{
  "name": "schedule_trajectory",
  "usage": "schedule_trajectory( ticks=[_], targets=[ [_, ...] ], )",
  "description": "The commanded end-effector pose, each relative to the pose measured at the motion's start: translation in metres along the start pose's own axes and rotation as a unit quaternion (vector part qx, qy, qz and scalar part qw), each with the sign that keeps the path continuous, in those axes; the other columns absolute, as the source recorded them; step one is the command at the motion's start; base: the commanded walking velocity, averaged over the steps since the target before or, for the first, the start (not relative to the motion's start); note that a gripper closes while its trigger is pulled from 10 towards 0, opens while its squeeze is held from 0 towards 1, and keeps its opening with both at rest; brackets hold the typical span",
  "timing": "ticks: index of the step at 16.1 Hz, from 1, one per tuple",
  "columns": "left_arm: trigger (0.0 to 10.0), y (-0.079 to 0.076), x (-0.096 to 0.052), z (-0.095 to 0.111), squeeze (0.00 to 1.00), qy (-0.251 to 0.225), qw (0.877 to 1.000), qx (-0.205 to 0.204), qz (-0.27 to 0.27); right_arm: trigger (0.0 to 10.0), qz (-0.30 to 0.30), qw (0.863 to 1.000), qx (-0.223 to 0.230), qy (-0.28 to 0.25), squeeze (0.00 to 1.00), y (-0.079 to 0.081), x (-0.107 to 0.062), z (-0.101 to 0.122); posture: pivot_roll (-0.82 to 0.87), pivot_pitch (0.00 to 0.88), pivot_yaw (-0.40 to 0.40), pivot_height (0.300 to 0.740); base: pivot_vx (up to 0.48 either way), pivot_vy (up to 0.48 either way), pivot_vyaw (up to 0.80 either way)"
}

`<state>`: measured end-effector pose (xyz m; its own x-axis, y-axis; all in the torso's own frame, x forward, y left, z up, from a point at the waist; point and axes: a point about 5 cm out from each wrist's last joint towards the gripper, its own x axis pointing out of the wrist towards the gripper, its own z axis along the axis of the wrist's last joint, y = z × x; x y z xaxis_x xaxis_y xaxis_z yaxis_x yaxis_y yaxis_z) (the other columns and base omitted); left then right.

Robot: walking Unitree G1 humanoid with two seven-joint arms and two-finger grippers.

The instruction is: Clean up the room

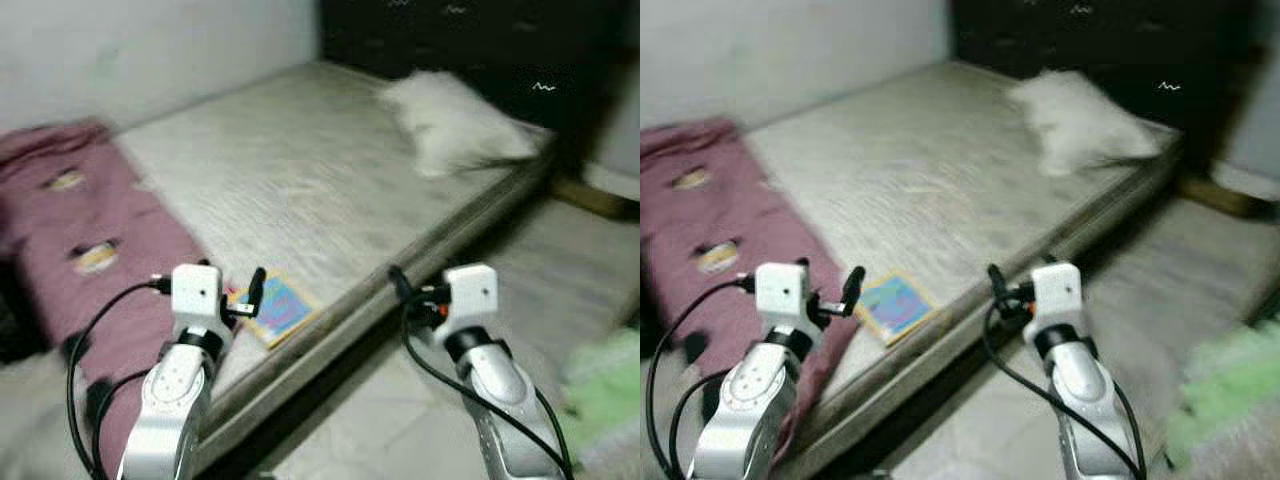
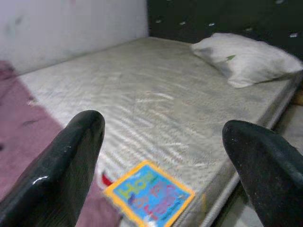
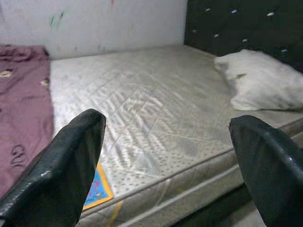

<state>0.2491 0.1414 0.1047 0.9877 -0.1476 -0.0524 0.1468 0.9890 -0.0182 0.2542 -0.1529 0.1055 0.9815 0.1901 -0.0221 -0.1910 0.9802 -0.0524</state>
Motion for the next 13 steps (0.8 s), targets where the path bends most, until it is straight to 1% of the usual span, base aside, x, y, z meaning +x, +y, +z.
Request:
schedule_trajectory(
  ticks=[1, 2, 3, 5, 7, 10, 13],
  targets=[
    [10.0, 0.0073, -0.0009, -0.0008, 0.00, 0.002, 1.000, 0.011, 0.013, 10.0, 0.007, 1.000, 0.010, -0.010, 0.00, 0.0103, 0.0036, 0.0079, -0.03, 0.000, 0.044, 0.740, 0.000, 0.000, 0.80],
    [10.0, 0.0055, -0.0007, -0.0019, 0.00, 0.005, 1.000, -0.005, 0.009, 10.0, 0.007, 1.000, 0.013, -0.009, 0.00, 0.0131, 0.0047, 0.0097, -0.03, 0.000, 0.047, 0.740, 0.000, 0.000, 0.80],
    [10.0, 0.0028, -0.0005, -0.0023, 0.00, 0.011, 1.000, -0.005, 0.005, 10.0, 0.006, 1.000, 0.015, -0.009, 0.00, 0.0138, 0.0053, 0.0100, -0.03, 0.000, 0.049, 0.740, 0.000, 0.000, 0.80],
    [10.0, 0.0006, 0.0008, -0.0015, 0.00, 0.008, 1.000, 0.006, 0.007, 10.0, 0.004, 1.000, 0.018, -0.005, 0.00, 0.0132, 0.0066, 0.0080, -0.03, 0.000, 0.052, 0.740, 0.000, 0.000, 0.80],
    [10.0, 0.0028, 0.0038, -0.0011, 0.00, 0.006, 1.000, -0.002, 0.011, 10.0, 0.003, 1.000, 0.018, -0.006, 0.00, 0.0127, 0.0089, 0.0085, -0.04, 0.000, 0.055, 0.740, 0.000, 0.000, 0.80],
    [10.0, 0.0037, 0.0057, 0.0005, 0.00, 0.002, 1.000, -0.002, -0.002, 10.0, 0.001, 1.000, 0.018, -0.006, 0.00, 0.0124, 0.0115, 0.0086, -0.04, 0.000, 0.055, 0.740, 0.000, 0.000, 0.80],
    [10.0, 0.0043, 0.0060, 0.0007, 0.00, 0.002, 1.000, -0.005, 0.003, 10.0, 0.000, 1.000, 0.019, -0.004, 0.00, 0.0096, 0.0126, 0.0045, -0.04, 0.000, 0.057, 0.740, 0.000, 0.000, 0.80]
  ],
)
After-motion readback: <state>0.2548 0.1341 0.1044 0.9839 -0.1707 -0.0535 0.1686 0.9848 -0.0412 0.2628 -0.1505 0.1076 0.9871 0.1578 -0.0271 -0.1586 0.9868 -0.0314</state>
